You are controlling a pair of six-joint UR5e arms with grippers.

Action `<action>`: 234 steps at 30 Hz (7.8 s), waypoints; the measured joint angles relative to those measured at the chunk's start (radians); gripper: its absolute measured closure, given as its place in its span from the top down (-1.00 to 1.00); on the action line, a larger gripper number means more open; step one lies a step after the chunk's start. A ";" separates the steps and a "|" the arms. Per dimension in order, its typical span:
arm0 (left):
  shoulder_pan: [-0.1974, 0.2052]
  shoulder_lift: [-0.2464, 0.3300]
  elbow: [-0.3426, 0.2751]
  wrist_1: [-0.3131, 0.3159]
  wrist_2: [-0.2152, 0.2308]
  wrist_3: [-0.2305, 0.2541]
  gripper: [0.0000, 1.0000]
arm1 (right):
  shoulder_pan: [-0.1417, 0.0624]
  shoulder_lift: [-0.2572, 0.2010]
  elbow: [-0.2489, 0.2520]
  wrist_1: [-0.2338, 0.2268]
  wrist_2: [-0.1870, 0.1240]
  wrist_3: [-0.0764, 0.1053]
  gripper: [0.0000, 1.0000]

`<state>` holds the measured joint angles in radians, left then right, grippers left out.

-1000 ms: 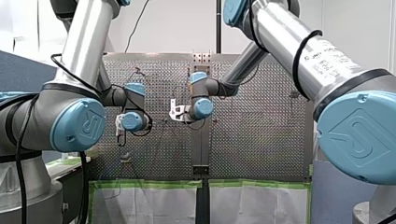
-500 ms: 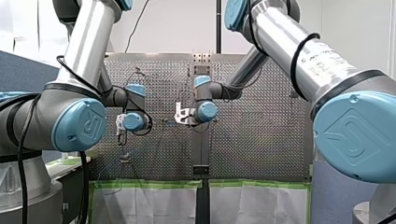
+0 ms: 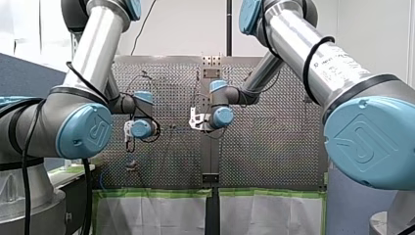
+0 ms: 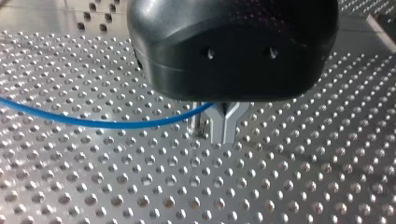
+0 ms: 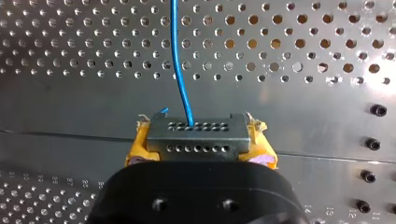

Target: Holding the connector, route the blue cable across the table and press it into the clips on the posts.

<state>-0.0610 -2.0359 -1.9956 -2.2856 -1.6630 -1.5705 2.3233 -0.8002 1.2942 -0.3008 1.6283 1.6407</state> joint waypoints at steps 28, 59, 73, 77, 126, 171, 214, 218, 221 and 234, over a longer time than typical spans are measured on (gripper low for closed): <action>0.040 -0.017 0.092 -0.051 0.036 -0.003 -0.44 | -0.043 0.000 -0.017 -0.034 -0.014 -0.002 -1.00; 0.000 0.129 -0.045 -0.145 0.012 -0.085 1.00 | -0.040 0.000 -0.018 -0.033 -0.017 0.002 -1.00; -0.028 0.254 -0.185 -0.152 0.070 -0.072 1.00 | -0.042 0.000 -0.018 -0.032 -0.021 0.003 -1.00; -0.049 0.258 -0.205 -0.149 0.102 -0.076 1.00 | -0.043 0.000 -0.019 -0.032 -0.021 0.003 -1.00; -0.236 0.042 0.026 -0.114 0.003 -0.223 1.00 | -0.036 -0.032 -0.019 -0.024 -0.022 0.003 -1.00; -0.240 -0.025 0.161 -0.207 -0.114 -0.266 -1.00 | -0.035 -0.034 -0.018 -0.014 -0.035 0.002 -1.00; -0.276 0.281 0.186 -0.406 -0.142 -0.269 -1.00 | -0.041 -0.317 0.000 0.072 -0.043 0.004 -1.00; -0.280 0.319 0.185 -0.415 -0.142 -0.272 -1.00 | -0.041 -0.355 0.000 0.086 -0.042 0.003 -1.00; -0.281 0.348 0.185 -0.416 -0.141 -0.273 -1.00 | -0.040 -0.385 0.000 0.094 -0.041 0.002 -1.00; -0.273 0.350 0.192 -0.341 -0.074 -0.316 -1.00 | -0.047 -0.450 0.023 0.097 -0.035 0.004 -1.00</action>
<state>-0.3339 -1.6858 -1.8040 -2.6271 -1.7366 -1.8861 2.2765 -1.2498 1.3176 -0.2040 1.5935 1.6444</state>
